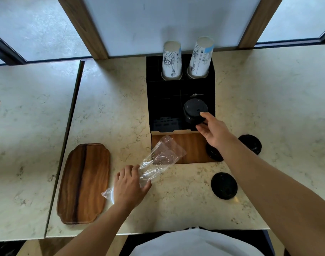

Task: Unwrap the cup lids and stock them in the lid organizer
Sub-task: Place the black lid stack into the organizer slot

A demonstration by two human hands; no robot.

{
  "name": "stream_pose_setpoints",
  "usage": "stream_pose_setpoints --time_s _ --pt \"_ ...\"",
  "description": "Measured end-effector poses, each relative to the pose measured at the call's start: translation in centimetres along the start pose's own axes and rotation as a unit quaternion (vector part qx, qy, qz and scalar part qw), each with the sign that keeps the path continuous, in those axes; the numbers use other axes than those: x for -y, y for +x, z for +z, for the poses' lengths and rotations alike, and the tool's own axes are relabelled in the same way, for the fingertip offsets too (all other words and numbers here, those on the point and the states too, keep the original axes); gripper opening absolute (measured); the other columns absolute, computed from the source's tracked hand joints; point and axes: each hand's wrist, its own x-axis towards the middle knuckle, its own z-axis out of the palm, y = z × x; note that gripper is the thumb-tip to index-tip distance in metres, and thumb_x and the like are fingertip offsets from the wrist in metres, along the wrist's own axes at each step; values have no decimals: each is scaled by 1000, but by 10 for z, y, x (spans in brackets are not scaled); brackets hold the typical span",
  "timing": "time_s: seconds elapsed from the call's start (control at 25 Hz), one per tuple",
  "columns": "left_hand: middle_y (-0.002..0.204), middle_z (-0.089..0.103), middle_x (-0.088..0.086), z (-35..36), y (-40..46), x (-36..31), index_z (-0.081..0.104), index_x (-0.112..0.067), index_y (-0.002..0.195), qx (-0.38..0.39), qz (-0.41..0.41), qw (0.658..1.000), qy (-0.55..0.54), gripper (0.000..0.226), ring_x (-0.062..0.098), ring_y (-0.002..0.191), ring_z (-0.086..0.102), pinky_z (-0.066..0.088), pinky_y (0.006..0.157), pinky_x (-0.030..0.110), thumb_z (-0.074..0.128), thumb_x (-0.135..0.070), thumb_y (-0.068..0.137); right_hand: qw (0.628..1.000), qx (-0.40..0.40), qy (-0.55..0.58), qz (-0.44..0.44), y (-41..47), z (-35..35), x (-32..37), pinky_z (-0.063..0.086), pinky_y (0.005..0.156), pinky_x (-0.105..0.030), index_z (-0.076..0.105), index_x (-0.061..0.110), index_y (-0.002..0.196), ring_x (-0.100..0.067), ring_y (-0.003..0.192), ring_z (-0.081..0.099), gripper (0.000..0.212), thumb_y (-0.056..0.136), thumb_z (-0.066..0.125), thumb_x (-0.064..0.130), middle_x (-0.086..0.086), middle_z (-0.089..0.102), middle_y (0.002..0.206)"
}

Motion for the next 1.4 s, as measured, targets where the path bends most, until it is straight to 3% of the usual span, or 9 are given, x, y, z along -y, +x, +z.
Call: stream_pose_setpoints --time_s 0.2,0.52,1.0,1.24,1.32,1.4 --pt "116 62 8 3 1 0 62 -14 128 -2 0 1000 -1 73 29 107 60 45 93 46 49 -69 82 999 -16 49 4 12 7 7 62 90 -38 63 11 105 -26 100 71 20 90 76 16 -17 67 110" --pt "115 63 9 4 2 0 62 -13 127 -2 5 1000 -1 73 30 106 59 46 91 47 52 -70 82 998 -56 -31 -14 16 13 0 64 86 -40 63 1 125 -23 87 75 44 88 80 18 -17 71 105" --pt "116 63 11 -5 21 -6 63 -12 126 6 24 1000 11 73 33 108 60 46 92 47 52 -68 81 993 -74 -91 5 14 26 4 66 72 -33 60 6 134 -27 91 74 49 89 79 12 -18 59 134" --pt "117 63 10 -3 21 -5 62 -13 127 6 26 1000 7 72 32 109 59 45 92 47 53 -68 81 991 -65 -112 35 18 32 8 64 57 -28 66 7 124 -29 92 72 32 93 73 8 -19 54 141" --pt "116 63 10 -2 21 -5 63 -13 125 1 27 1000 5 72 32 108 59 46 91 47 52 -67 80 991 -67 -110 46 18 35 9 64 57 -29 65 9 104 -32 96 71 12 94 70 4 -21 52 142" --pt "115 63 10 -2 21 -5 64 -13 124 -2 28 1000 4 71 33 107 60 46 89 47 52 -67 80 990 -58 -114 56 19 38 9 66 63 -32 60 12 88 -36 106 68 15 96 67 1 -21 50 144"
